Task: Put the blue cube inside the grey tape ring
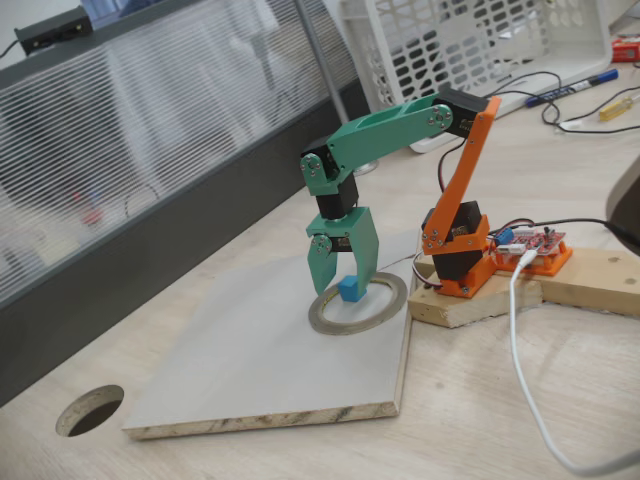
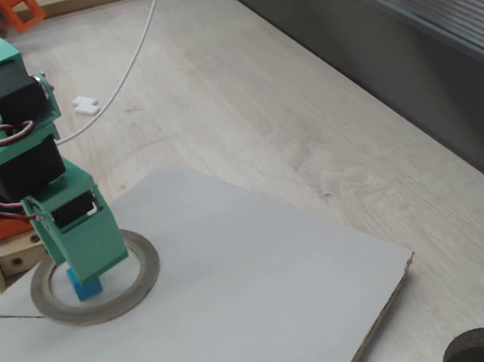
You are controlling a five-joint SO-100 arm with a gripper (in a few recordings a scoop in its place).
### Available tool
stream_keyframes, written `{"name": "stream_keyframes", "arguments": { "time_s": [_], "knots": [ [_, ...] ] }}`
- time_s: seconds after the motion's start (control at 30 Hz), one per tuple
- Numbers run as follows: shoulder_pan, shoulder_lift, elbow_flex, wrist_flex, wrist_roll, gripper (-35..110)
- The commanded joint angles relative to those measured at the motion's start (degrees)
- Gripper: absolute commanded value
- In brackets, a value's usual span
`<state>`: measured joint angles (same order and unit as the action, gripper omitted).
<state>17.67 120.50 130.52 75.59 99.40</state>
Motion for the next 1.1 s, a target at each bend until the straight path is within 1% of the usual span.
{"name": "stream_keyframes", "arguments": {
  "time_s": [0.0, 0.37, 0.47, 0.63, 0.7, 0.87, 0.93, 0.97, 1.07],
  "knots": [
    [-0.26, 1.05, -0.26, 0.62, 0.53, 45],
    [0.26, 0.97, -2.90, 0.70, 0.26, 44],
    [0.26, -0.88, -8.88, 0.97, 0.18, 44],
    [0.35, -10.46, -21.88, 1.23, 0.18, 44],
    [0.35, -12.30, -26.37, 3.60, 0.18, 44],
    [0.44, -12.74, -31.73, 13.97, 0.18, 44],
    [0.44, -12.74, -32.17, 16.61, 0.09, 39],
    [0.44, -12.74, -32.17, 17.23, 0.09, 35],
    [0.44, -12.74, -32.26, 16.70, 0.00, 12]
  ]
}}
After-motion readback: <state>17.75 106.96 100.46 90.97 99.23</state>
